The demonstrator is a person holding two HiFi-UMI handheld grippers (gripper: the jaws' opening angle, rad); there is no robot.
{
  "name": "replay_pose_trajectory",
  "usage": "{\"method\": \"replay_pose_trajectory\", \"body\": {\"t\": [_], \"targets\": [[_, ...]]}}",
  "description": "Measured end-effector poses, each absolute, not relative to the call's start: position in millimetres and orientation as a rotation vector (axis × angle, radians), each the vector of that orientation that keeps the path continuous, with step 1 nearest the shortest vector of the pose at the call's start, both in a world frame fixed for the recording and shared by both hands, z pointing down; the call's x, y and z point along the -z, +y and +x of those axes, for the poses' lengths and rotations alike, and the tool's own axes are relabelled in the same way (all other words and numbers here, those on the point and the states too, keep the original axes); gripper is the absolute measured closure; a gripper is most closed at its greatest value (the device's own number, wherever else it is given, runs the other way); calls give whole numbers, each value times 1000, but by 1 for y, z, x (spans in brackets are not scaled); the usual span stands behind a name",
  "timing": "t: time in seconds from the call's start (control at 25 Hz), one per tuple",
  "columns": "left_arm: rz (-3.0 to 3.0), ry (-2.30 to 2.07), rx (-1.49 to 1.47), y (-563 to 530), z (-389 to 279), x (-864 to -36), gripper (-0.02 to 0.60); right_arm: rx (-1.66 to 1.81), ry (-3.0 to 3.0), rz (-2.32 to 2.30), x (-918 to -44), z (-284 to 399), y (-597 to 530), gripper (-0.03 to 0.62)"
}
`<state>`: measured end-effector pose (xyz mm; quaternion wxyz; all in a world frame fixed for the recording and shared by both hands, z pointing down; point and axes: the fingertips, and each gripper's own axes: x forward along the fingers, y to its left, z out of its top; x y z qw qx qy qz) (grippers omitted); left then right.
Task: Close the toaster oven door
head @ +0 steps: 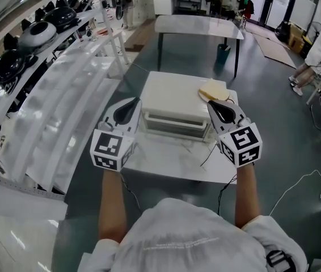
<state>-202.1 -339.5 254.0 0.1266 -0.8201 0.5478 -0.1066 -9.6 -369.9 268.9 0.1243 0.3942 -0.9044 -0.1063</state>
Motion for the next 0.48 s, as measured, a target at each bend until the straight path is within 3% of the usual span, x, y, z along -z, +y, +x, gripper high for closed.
{"method": "replay_pose_trajectory", "body": {"t": [0.48], "targets": [[-2405, 1553, 416, -336, -190, -271, 561, 338, -2597, 1083, -284, -17, -364, 577]]}}
